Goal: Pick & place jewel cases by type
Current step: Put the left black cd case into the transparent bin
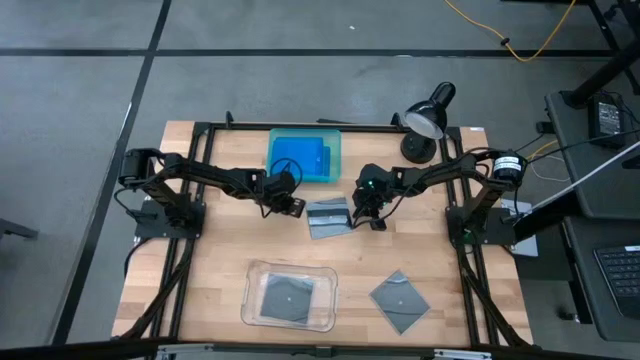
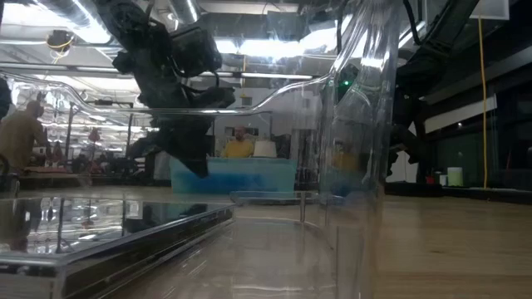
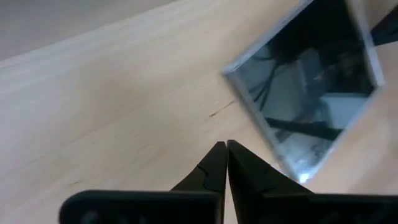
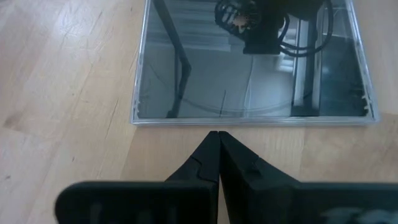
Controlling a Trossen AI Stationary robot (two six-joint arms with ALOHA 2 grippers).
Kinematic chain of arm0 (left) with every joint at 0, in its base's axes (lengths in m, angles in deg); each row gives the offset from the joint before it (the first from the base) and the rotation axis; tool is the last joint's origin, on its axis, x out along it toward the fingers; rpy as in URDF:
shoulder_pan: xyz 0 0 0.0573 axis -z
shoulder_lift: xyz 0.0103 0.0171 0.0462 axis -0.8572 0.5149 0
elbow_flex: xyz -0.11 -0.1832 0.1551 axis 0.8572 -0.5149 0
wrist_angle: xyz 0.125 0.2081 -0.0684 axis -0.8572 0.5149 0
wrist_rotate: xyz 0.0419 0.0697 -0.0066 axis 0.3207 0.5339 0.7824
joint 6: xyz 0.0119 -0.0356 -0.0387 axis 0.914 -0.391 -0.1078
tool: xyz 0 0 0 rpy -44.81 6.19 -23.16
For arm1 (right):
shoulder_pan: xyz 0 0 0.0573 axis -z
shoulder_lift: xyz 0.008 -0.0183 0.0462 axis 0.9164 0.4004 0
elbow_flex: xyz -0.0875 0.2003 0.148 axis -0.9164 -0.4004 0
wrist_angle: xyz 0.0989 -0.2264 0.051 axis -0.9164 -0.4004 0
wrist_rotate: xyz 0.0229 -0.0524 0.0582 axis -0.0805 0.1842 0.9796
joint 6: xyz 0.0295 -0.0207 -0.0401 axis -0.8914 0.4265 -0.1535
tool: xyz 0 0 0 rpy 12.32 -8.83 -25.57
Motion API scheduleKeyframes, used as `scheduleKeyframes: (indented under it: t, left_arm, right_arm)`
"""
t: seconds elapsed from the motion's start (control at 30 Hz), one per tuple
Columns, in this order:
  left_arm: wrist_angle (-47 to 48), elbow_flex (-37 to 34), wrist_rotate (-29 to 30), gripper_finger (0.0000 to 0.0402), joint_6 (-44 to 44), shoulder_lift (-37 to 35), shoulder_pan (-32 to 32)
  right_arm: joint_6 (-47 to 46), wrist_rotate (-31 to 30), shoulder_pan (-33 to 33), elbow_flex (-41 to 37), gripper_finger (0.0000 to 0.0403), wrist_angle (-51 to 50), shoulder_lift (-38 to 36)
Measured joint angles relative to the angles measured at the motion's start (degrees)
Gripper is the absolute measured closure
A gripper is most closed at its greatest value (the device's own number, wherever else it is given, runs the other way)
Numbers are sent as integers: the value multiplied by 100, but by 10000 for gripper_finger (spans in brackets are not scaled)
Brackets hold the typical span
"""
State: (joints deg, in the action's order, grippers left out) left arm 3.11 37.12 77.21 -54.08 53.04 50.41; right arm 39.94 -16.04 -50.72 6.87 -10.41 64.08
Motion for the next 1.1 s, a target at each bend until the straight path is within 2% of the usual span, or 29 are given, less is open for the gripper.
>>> scheduleKeyframes:
  t: [0.17, 0.33, 0.7, 0.83, 1.1]
  left_arm:
    - [-588, 0, -36, 367, -154, 0, 0]
    - [-636, -8, -41, 320, -281, 0, 48]
    - [-1746, -632, -51, 212, -1644, 0, 285]
    - [-1773, -715, 112, 197, -1815, 0, 347]
    - [-2010, -780, 198, 197, -2060, 288, 417]
  right_arm:
    - [161, -2, -2, 0, 393, 27, 0]
    - [270, 35, 0, 0, 393, 159, 76]
    - [250, 413, -11, 20, 393, 678, 505]
    - [223, 457, -17, 15, 393, 877, 517]
    - [171, 450, -20, 11, 393, 967, 525]
